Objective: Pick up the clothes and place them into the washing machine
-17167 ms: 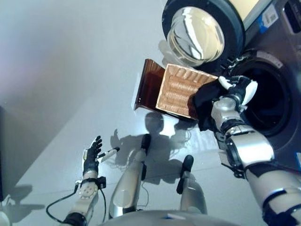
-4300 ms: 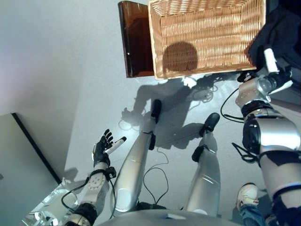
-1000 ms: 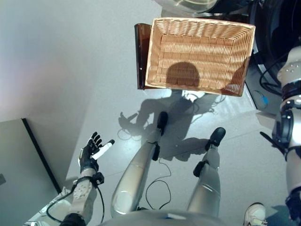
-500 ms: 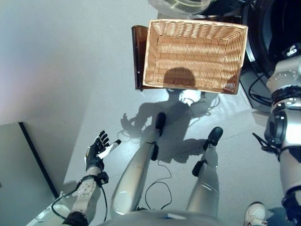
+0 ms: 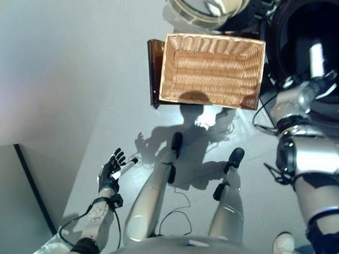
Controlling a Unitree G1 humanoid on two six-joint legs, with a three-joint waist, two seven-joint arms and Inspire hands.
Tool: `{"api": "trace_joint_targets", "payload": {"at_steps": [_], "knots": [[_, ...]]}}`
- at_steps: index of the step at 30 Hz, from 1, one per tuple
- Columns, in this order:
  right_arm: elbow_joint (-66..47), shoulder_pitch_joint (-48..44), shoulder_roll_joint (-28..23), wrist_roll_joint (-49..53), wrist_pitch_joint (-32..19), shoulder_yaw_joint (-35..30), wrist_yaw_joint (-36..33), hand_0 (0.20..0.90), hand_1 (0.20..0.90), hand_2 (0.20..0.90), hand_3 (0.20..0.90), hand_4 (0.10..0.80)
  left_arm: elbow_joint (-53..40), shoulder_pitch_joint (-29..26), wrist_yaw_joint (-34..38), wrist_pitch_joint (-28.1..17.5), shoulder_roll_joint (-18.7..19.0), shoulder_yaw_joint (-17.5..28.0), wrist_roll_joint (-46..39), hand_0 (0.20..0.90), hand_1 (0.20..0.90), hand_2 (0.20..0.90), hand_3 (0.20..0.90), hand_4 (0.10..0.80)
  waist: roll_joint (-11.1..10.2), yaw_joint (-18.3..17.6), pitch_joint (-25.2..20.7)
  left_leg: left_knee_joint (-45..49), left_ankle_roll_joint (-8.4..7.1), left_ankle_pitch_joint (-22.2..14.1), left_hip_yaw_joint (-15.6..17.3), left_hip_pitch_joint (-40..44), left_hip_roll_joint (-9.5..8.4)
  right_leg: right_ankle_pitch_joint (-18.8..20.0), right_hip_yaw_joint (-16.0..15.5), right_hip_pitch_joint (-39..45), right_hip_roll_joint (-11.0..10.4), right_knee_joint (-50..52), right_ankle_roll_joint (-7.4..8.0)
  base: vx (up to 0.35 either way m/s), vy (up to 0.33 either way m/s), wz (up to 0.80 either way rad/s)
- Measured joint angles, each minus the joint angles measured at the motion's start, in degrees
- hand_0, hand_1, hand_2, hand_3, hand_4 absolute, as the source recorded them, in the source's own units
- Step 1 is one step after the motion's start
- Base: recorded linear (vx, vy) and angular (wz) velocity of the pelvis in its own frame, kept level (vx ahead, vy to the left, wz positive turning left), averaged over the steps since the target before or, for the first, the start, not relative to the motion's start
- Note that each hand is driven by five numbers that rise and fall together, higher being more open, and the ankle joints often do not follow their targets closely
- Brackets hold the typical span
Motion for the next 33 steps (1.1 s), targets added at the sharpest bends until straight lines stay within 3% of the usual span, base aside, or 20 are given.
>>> {"api": "trace_joint_targets", "payload": {"at_steps": [2,9,14,16,21,26,33], "knots": [[-0.2,3.5,3.2,0.0,0.2,0.1,0.9,0.9,0.9,0.9,0.9,0.8,0.4,0.0,0.0,0.1,0.0,0.1,0.0,0.9,0.9,0.9,0.9,0.8,-1.3,0.0,-0.7,0.1,-0.03,0.0,-0.1,0.0,-0.01,0.0,-0.1,0.2,0.1,-0.1,-0.02,-0.021,-0.039,0.05],[-3.5,14.2,11.5,-0.4,1.4,0.6,4.6,0.9,0.9,0.9,0.9,0.8,4.3,-2.3,0.2,0.5,-0.1,2.5,0.5,0.9,0.9,0.9,0.9,0.8,-2.8,0.2,-0.4,0.2,-0.64,-0.5,-1.4,4.5,0.82,-0.4,-1.5,6.0,1.2,-0.4,-1.03,0.002,-0.051,0.05],[-8.5,28.3,18.7,-4.2,2.5,3.0,7.6,0.9,0.9,0.9,0.9,0.8,10.2,-3.7,0.5,1.4,0.0,6.4,3.8,0.9,0.9,0.9,0.9,0.8,-7.0,-1.3,-0.6,-0.4,-1.66,-1.6,-1.7,11.5,1.8,-2.0,-1.8,12.5,2.1,-0.7,-1.0,0.026,-0.054,-0.1],[-9.1,32.5,20.5,-4.2,2.6,3.3,8.1,0.9,0.9,0.9,0.9,0.8,12.2,-3.6,0.5,1.5,0.1,7.1,4.5,0.9,0.9,0.9,0.9,0.8,-8.5,-1.9,-1.5,-1.5,-1.39,-1.8,-2.1,13.1,2.35,-2.8,-1.8,13.7,2.2,-1.1,-0.98,0.065,-0.075,-0.13],[-8.0,40.9,21.3,-5.2,3.8,2.9,10.2,0.9,0.9,0.9,0.9,0.8,16.5,-3.9,0.1,2.0,-0.9,9.1,6.5,0.9,0.9,0.9,0.9,0.8,-8.7,-3.1,-1.7,-4.1,-2.32,-1.2,-2.7,19.5,3.04,-4.0,-2.5,19.1,3.3,-0.5,-1.73,0.064,-0.049,0.01],[-7.8,50.4,21.6,-6.6,4.1,1.4,12.5,0.9,0.9,0.9,0.9,0.8,17.8,-0.2,0.0,2.6,-1.4,13.6,8.3,0.9,0.9,0.9,0.9,0.8,-8.5,-3.2,-5.6,-6.5,-2.6,-1.1,-3.2,25.5,3.27,-4.0,-3.1,24.3,3.5,-2.2,-1.77,0.046,-0.037,-0.11],[-9.0,47.9,21.2,-5.0,3.7,1.0,12.3,0.9,0.9,0.9,0.9,0.8,17.8,0.7,0.0,2.6,-1.5,12.9,8.8,0.9,0.9,0.9,0.9,0.8,-6.3,-3.4,-6.4,-6.2,-2.67,-1.4,-3.0,24.6,3.66,-4.0,-3.1,23.5,3.8,-2.2,-2.26,-0.07,0.025,-0.03]]}}
